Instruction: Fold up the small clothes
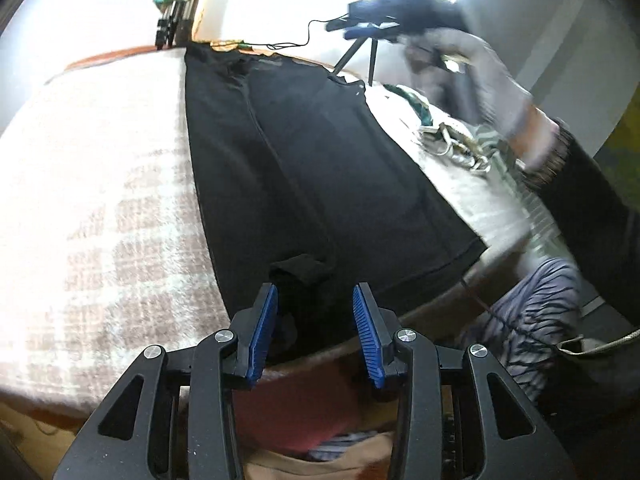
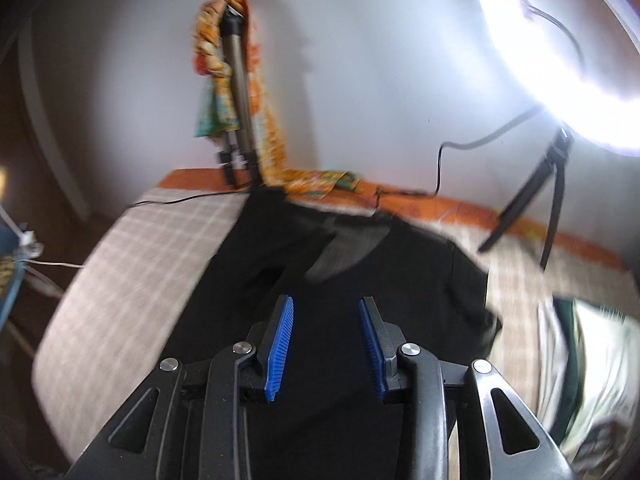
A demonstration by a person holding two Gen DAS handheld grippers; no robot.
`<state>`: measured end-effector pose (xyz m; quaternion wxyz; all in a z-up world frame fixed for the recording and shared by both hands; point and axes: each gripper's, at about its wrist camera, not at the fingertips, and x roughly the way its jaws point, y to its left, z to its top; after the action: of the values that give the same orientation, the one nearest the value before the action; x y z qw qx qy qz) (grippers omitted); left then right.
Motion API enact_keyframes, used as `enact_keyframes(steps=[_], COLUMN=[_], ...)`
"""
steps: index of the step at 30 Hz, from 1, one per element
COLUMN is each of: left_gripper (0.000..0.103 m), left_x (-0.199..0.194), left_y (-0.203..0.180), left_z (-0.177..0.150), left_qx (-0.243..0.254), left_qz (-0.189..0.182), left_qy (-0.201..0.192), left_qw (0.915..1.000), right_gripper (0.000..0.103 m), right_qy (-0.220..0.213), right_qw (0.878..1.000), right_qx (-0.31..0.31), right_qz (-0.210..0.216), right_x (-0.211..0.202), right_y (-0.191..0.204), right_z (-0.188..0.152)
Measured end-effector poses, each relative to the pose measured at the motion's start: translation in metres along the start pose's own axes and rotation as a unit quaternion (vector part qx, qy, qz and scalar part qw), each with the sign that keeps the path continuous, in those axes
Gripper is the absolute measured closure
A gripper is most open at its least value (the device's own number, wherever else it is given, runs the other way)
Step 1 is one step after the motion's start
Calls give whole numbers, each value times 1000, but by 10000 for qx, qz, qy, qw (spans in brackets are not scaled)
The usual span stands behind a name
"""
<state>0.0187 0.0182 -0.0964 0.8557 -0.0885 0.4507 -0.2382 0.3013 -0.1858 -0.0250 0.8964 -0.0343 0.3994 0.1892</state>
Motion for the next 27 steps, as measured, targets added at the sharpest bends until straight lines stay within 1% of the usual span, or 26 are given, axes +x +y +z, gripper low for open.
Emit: enact_keyframes(steps=[1, 2, 4, 6, 10, 12, 14, 16, 18, 19, 20, 22, 23, 24, 27], left_gripper=[61, 60, 60, 60, 60, 60, 60, 60, 60, 60, 60, 60, 60, 60, 60], left_x=[1, 4, 12, 19, 24, 26, 27, 26, 20, 16, 11, 5, 3, 3, 14], left_y=[-1, -1, -2, -6, -23, -36, -47, -51, -50, -49, -46, -43, -41, -40, -42], left_z=[1, 2, 4, 3, -8, -17, -27, -33, -35, -34, -32, -27, -23, -20, -10], left_qx=[23, 44, 84, 187, 402, 623, 807, 864, 734, 651, 601, 598, 554, 531, 616], left_qz=[23, 58, 48, -47, -346, -432, -507, -437, -406, -343, -212, 83, 156, 191, 308], left_qy=[3, 13, 59, 127, 225, 286, 351, 323, 180, 59, -141, -436, -559, -596, -541], left_qw=[10000, 10000, 9999, 9997, 9983, 9967, 9948, 9948, 9963, 9973, 9979, 9972, 9968, 9966, 9962], right_gripper=[68, 68, 68, 68, 68, 68, 68, 67, 67, 67, 66, 66, 66, 66, 66], right_qy=[-23, -46, -86, -119, -207, -276, -317, -384, -459, -479, -487, -501, -512, -523, -566], right_qw=[10000, 9999, 9998, 9997, 9996, 9995, 9993, 9990, 9984, 9980, 9977, 9972, 9969, 9967, 9960], right_qx=[16, 31, 40, 76, 109, 107, 175, 237, 334, 402, 465, 557, 597, 622, 692], right_qz=[71, 122, 180, 223, 174, 73, 72, 48, -7, -13, 0, 0, -1, -2, -17], right_x=[-11, -19, -37, -51, -70, -80, -88, -95, -100, -102, -104, -106, -107, -109, -114], right_y=[1, 1, 1, -2, -11, -17, -25, -33, -43, -49, -55, -62, -66, -68, -77], right_z=[-11, -23, -46, -65, -91, -101, -107, -109, -109, -111, -112, -113, -114, -115, -115])
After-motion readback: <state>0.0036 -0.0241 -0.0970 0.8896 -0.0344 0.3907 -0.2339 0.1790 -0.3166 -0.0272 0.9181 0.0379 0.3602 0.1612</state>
